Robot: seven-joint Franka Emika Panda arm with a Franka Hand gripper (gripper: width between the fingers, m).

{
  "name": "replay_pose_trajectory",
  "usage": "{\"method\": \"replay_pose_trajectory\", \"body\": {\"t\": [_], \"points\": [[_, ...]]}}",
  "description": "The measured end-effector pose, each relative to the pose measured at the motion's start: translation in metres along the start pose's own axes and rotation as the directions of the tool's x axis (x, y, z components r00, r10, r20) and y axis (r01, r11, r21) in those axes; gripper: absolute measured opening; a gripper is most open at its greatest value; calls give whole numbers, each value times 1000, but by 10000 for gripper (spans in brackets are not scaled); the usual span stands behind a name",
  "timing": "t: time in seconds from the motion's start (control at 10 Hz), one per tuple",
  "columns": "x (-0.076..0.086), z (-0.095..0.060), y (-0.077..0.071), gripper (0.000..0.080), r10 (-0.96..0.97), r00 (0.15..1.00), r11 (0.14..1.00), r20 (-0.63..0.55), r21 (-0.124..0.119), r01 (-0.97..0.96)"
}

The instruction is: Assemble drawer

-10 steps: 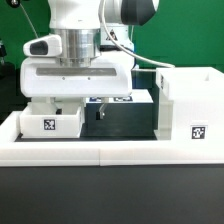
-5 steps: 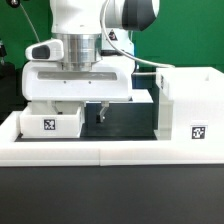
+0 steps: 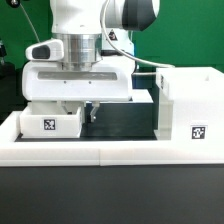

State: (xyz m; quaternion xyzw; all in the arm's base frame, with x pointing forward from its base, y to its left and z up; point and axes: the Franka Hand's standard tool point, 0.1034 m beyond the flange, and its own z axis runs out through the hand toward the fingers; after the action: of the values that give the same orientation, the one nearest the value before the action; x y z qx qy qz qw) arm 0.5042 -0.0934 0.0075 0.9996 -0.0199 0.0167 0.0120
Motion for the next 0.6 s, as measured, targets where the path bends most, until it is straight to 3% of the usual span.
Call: {"method": "replay_pose_trajectory", "body": {"t": [0.1, 0.2, 0.6], "points": [[0, 0, 0, 115, 0, 1000, 1000, 0, 0, 0], [0, 0, 0, 40, 0, 1000, 1000, 0, 0, 0], [0, 0, 0, 40, 0, 1000, 1000, 0, 0, 0]]}}
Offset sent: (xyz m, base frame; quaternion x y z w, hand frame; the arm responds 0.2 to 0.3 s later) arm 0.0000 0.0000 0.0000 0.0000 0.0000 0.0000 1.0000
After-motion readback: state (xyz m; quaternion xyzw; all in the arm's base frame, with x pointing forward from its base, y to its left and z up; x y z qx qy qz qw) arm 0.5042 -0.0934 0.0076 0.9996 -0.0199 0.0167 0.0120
